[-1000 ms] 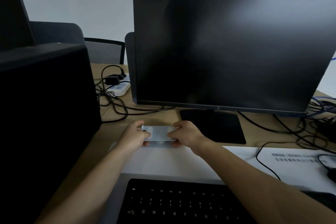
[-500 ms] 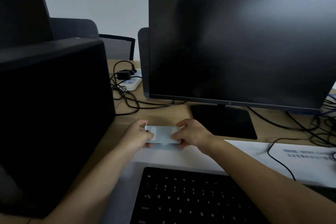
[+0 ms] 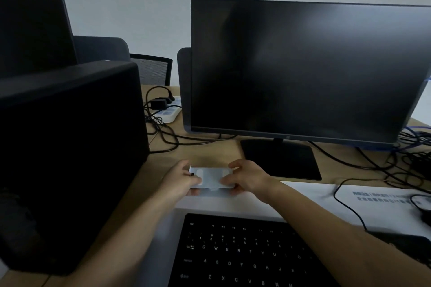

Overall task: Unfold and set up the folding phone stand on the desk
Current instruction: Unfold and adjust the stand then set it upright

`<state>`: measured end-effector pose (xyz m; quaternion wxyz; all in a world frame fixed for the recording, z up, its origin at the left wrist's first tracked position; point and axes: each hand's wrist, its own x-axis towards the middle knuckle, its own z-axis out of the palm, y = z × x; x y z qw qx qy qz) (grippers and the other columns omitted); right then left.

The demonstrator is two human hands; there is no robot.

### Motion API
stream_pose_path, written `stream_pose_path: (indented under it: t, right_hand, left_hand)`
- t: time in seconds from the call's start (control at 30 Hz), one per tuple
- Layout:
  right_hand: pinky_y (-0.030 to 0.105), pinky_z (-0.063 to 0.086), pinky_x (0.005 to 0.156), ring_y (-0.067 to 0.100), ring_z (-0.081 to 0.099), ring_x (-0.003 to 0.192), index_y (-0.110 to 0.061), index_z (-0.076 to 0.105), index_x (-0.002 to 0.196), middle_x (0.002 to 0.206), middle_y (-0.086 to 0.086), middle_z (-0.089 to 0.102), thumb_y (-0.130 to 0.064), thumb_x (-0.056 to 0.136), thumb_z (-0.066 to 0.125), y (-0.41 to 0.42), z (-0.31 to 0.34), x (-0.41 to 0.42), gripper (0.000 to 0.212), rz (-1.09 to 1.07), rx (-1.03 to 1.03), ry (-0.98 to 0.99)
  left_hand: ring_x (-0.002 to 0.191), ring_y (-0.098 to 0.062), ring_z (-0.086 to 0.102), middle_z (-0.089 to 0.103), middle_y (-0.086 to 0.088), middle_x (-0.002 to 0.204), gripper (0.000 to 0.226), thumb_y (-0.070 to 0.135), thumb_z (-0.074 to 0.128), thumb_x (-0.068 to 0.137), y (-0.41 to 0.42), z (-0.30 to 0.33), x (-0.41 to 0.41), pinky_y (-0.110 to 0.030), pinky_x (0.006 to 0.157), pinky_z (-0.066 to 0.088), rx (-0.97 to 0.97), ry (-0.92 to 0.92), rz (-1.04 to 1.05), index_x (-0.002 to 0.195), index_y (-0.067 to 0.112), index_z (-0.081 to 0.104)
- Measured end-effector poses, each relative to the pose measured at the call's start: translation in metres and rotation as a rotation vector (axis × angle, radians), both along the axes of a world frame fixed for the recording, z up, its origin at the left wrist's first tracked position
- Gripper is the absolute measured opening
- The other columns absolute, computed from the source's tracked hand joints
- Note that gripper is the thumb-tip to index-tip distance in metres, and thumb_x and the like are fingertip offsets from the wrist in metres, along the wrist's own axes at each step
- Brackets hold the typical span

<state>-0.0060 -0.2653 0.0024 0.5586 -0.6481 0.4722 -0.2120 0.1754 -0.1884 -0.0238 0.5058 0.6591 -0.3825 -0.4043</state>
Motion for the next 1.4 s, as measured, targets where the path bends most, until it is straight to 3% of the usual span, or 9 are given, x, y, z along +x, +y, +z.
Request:
stream_pose_path:
  t: [0.17,0.3,0.4,0.47,0.6,0.9,1.03,1.1,1.4]
  right_hand:
    - [0.030,0.060,0.065,0.024,0.065,0.087,-0.012,0.039,0.141,0.124,0.005,0.049,-0.015,0.070,0.084,0.001,0.006,-0.002,0.084,0.153,-0.139,0.155]
    - [0.029,0.060,0.068,0.017,0.062,0.088,-0.020,0.036,0.145,0.140,0.001,0.040,-0.025,0.069,0.084,0.001,0.018,-0.002,0.090,0.301,-0.295,0.321]
    - [0.025,0.053,0.061,0.019,0.054,0.098,-0.020,0.036,0.145,0.140,0.003,0.041,-0.029,0.069,0.084,0.002,0.022,-0.002,0.090,0.371,-0.442,0.438]
    - [0.022,0.047,0.063,0.018,0.049,0.101,-0.020,0.035,0.145,0.140,0.004,0.043,-0.030,0.070,0.084,0.001,0.022,-0.002,0.090,0.386,-0.480,0.455]
    - [0.024,0.048,0.066,0.018,0.049,0.102,-0.018,0.035,0.146,0.139,0.005,0.044,-0.033,0.070,0.084,-0.001,0.022,-0.004,0.092,0.389,-0.480,0.453]
    - [0.027,0.051,0.062,0.025,0.053,0.103,-0.020,0.033,0.146,0.142,0.007,0.038,-0.029,0.071,0.083,0.001,0.019,-0.005,0.091,0.341,-0.440,0.415]
    - [0.037,0.047,0.095,0.026,0.046,0.122,-0.021,0.033,0.147,0.143,0.006,0.041,-0.039,0.070,0.082,0.000,0.020,-0.005,0.093,0.355,-0.567,0.525]
    - [0.039,0.043,0.100,0.026,0.041,0.126,-0.023,0.033,0.147,0.142,0.005,0.043,-0.046,0.068,0.081,0.000,0.023,-0.001,0.095,0.374,-0.660,0.596]
    - [0.032,0.039,0.084,0.023,0.045,0.121,-0.023,0.036,0.145,0.137,0.001,0.051,-0.054,0.065,0.077,-0.002,0.027,0.046,0.095,0.585,-0.786,0.727]
  left_hand:
    - [0.095,-0.013,0.064,0.058,0.001,0.114,0.088,0.020,0.078,0.074,0.010,0.003,0.002,-0.022,0.062,0.054,-0.023,-0.146,-0.101,0.146,0.022,0.028]
    - [0.097,0.001,0.054,0.047,0.013,0.119,0.113,0.015,0.085,0.065,0.013,0.009,0.008,-0.012,0.062,0.051,0.030,-0.292,-0.270,0.150,0.034,0.012]
    - [0.116,-0.014,0.050,0.043,0.001,0.134,0.124,0.012,0.087,0.060,0.010,0.010,0.009,-0.031,0.096,0.049,0.084,-0.434,-0.303,0.150,0.038,0.006]
    - [0.123,-0.019,0.046,0.044,-0.006,0.141,0.125,0.011,0.088,0.059,0.008,0.007,0.008,-0.039,0.105,0.044,0.084,-0.473,-0.267,0.150,0.036,0.006]
    - [0.115,-0.012,0.047,0.049,-0.006,0.140,0.127,0.008,0.089,0.058,0.005,0.000,0.010,-0.039,0.105,0.044,0.068,-0.455,-0.258,0.151,0.034,0.006]
    - [0.131,-0.021,0.043,0.045,0.002,0.136,0.123,0.019,0.089,0.056,0.001,-0.008,0.011,-0.043,0.108,0.040,0.037,-0.474,-0.227,0.150,0.038,0.012]
    - [0.129,-0.022,0.044,0.047,0.001,0.133,0.128,0.028,0.090,0.051,0.000,-0.008,0.013,-0.044,0.108,0.040,0.045,-0.489,-0.224,0.150,0.038,0.009]
    - [0.128,-0.021,0.045,0.047,0.004,0.128,0.130,0.027,0.090,0.051,0.001,-0.008,0.013,-0.045,0.107,0.042,0.044,-0.461,-0.238,0.150,0.038,0.006]
    - [0.099,-0.011,0.063,0.059,0.006,0.107,0.126,0.015,0.089,0.057,0.007,-0.013,0.018,-0.039,0.096,0.049,-0.021,-0.399,-0.128,0.151,0.035,0.008]
